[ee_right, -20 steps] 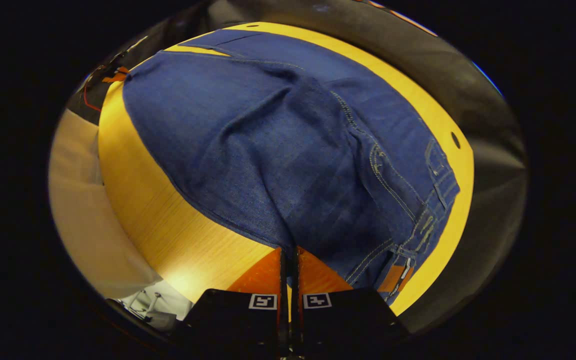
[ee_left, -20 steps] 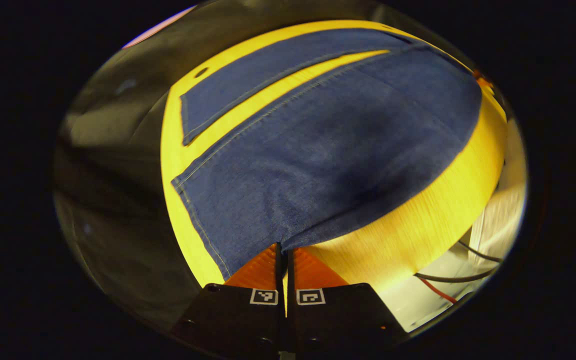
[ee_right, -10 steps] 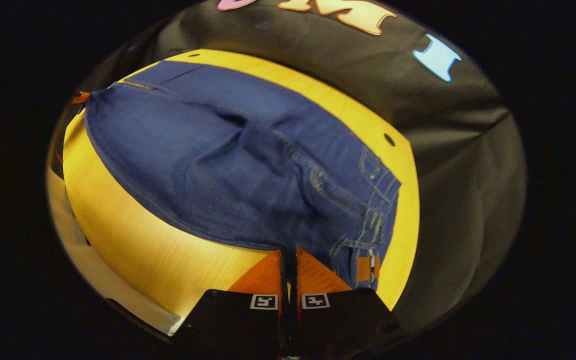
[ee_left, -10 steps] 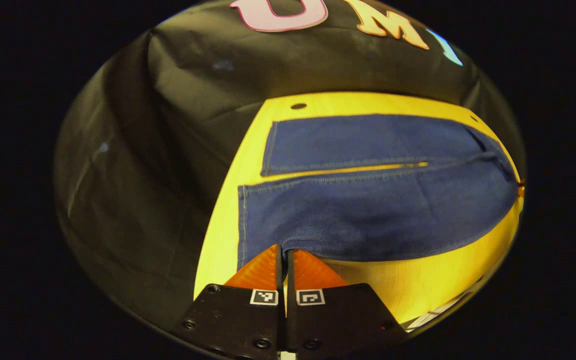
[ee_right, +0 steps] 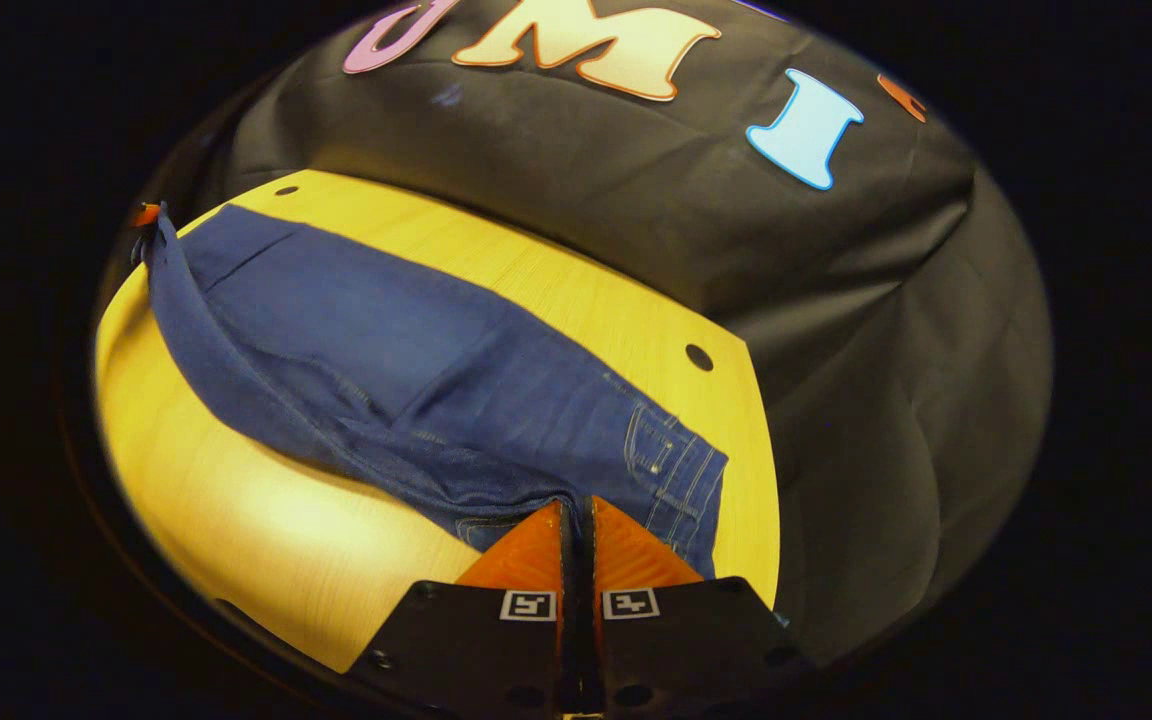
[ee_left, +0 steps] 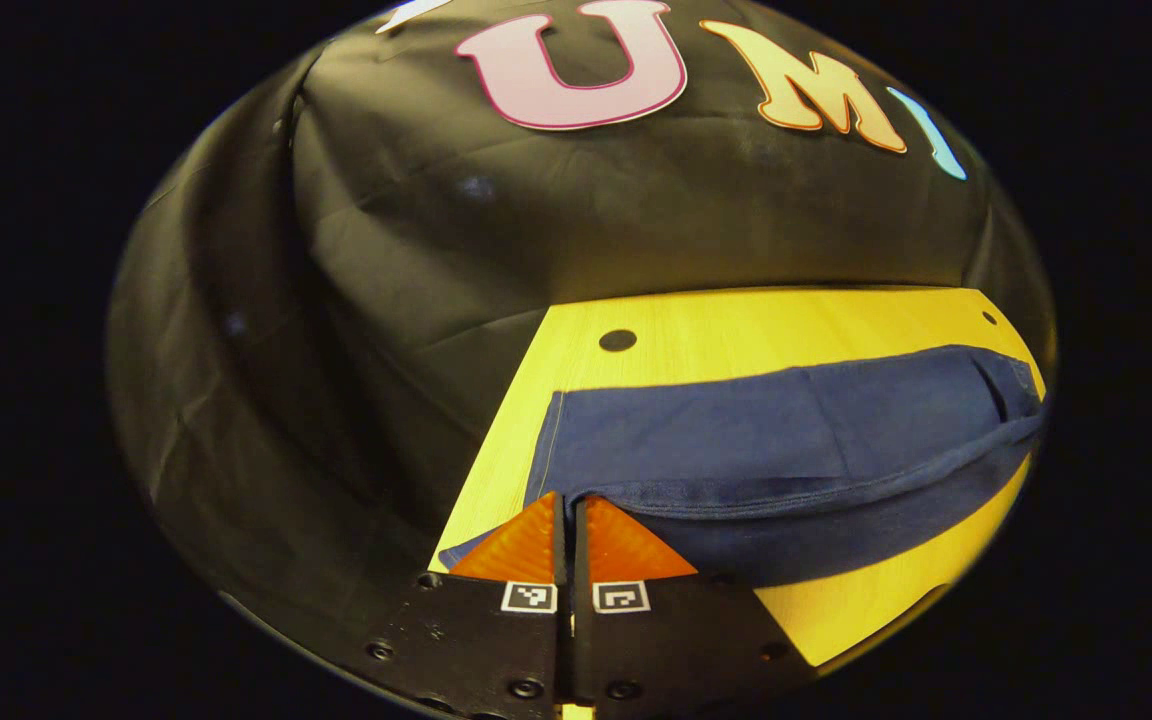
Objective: Grasp the waist and the cuffs of the jeans and fold them to make the two legs overlap; first hold the waist and fold one-third of the jeans toward the cuffs, then hold the cuffs and fold the remaining one-third in the same direction to finish folding.
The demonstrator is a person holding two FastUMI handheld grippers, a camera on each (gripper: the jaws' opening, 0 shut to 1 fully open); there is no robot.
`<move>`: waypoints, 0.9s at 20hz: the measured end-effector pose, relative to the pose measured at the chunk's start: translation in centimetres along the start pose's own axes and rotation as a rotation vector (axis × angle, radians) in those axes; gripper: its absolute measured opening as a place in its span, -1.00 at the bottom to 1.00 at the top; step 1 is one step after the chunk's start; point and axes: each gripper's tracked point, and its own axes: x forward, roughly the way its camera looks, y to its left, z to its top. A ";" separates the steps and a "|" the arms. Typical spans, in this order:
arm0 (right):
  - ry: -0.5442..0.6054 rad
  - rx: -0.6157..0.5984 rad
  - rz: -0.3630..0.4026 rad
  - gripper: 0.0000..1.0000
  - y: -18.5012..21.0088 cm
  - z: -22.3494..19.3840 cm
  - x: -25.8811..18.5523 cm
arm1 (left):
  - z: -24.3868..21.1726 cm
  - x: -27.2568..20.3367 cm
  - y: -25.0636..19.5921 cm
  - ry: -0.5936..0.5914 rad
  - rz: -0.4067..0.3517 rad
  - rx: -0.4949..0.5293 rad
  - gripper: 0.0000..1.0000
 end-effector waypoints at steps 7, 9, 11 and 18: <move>-0.045 0.094 -0.031 -0.94 -0.8 4.1 7.8 | 4.2 8.9 -3.0 -0.064 0.010 -0.020 -1.00; -0.052 0.146 -0.041 -1.00 -1.0 4.7 10.0 | 5.9 11.0 -3.5 -0.098 0.021 -0.036 -1.00; -0.034 0.182 -0.034 -0.95 -0.5 4.4 12.4 | 6.5 13.2 -4.4 -0.107 0.025 -0.027 -1.00; -0.010 0.203 0.003 -0.95 0.7 3.3 15.3 | 4.5 15.9 -5.7 -0.081 0.048 -0.026 -1.00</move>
